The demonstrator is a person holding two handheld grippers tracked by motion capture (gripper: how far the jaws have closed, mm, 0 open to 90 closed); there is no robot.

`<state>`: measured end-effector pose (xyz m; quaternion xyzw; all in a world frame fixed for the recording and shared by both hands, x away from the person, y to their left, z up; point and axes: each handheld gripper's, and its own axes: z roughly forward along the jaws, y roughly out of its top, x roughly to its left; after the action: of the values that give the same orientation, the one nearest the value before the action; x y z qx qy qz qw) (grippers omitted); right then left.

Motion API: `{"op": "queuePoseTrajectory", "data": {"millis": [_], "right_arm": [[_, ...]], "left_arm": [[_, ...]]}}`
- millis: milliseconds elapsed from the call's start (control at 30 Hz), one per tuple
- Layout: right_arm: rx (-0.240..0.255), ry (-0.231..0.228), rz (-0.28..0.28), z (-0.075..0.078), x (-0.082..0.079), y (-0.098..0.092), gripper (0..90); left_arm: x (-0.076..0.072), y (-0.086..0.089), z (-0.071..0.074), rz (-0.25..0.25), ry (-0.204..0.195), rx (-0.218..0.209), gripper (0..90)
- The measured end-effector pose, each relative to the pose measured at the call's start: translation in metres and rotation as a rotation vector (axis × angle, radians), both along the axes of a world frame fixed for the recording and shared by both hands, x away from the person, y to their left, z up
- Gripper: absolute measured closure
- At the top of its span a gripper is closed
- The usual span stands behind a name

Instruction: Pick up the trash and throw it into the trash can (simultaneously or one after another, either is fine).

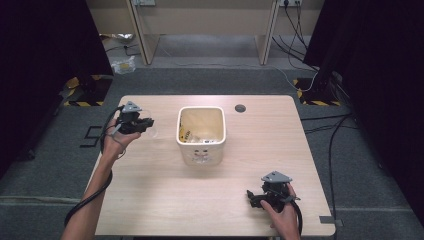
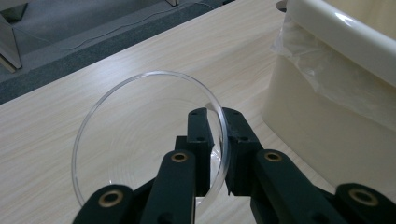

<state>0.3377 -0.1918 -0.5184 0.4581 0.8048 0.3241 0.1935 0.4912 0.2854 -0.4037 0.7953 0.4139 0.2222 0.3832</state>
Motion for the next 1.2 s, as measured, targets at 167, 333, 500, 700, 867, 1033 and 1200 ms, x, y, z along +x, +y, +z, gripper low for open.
{"op": "queuePoseTrajectory", "data": {"millis": [167,333,500,700,867,1033,1200], "right_arm": [[0.000,0.000,0.000,0.000,0.000,0.000,0.6],[0.000,0.000,0.000,0.000,0.000,0.000,0.6],[0.000,0.000,0.000,0.000,0.000,0.000,0.6],[0.000,0.000,0.000,0.000,0.000,0.000,0.6],[0.000,0.000,0.000,0.000,0.000,0.000,0.6],[0.000,0.000,0.000,0.000,0.000,0.000,0.6],[0.001,-0.001,0.000,0.000,0.000,0.000,0.6]], "left_arm": [[-0.005,0.000,0.007,-0.008,-0.010,-0.001,81.4],[-0.012,-0.001,0.017,-0.027,-0.027,0.006,81.4],[-0.020,-0.006,0.029,-0.054,-0.056,0.016,81.4],[-0.030,-0.015,0.044,-0.090,-0.089,0.032,81.3],[-0.036,-0.021,0.056,-0.119,-0.131,0.064,81.3],[-0.041,-0.028,0.065,-0.130,-0.139,0.064,81.3],[-0.043,-0.033,0.073,-0.139,-0.156,0.077,81.3]]}}
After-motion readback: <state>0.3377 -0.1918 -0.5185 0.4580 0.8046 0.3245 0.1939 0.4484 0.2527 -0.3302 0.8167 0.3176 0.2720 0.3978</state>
